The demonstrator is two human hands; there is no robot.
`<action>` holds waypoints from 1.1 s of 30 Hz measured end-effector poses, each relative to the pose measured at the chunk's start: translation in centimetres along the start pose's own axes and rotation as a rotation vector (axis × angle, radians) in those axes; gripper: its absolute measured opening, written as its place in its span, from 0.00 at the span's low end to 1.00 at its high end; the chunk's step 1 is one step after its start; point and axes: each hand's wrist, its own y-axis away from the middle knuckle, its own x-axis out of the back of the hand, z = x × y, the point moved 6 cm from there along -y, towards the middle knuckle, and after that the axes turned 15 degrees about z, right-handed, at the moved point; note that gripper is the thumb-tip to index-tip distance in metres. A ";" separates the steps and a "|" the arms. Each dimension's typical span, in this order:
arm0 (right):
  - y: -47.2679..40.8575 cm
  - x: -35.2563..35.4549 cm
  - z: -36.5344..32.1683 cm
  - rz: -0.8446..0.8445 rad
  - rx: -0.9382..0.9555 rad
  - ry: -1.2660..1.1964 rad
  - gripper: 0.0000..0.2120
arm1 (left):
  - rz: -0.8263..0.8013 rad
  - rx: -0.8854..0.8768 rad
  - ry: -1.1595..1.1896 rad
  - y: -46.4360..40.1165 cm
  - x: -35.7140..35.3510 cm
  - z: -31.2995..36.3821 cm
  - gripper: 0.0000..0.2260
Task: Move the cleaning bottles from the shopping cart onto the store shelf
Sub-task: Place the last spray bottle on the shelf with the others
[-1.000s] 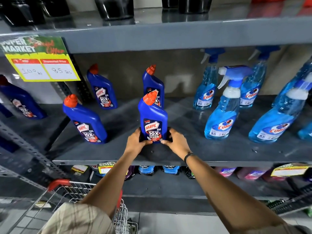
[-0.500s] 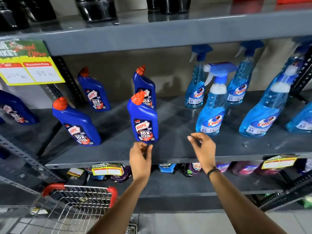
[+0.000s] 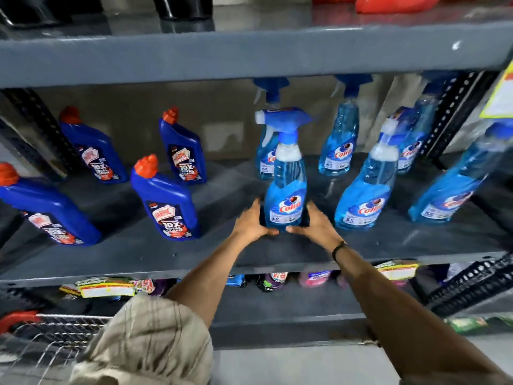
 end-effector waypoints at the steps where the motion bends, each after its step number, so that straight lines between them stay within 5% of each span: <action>1: -0.3 0.0 -0.1 -0.029 0.014 0.034 0.34 | 0.013 -0.004 -0.024 -0.2 -0.2 0.3 0.40; 6: -0.4 -0.2 -0.1 -0.032 0.044 0.043 0.30 | 0.062 -0.049 0.012 0.0 -0.3 0.6 0.32; 26: 0.5 -0.5 1.1 -0.038 0.067 0.092 0.31 | 0.006 0.029 0.085 1.5 -0.2 0.2 0.34; 33: 2.0 0.6 1.2 0.044 0.117 0.004 0.28 | 0.210 0.024 0.075 3.9 0.9 -0.1 0.29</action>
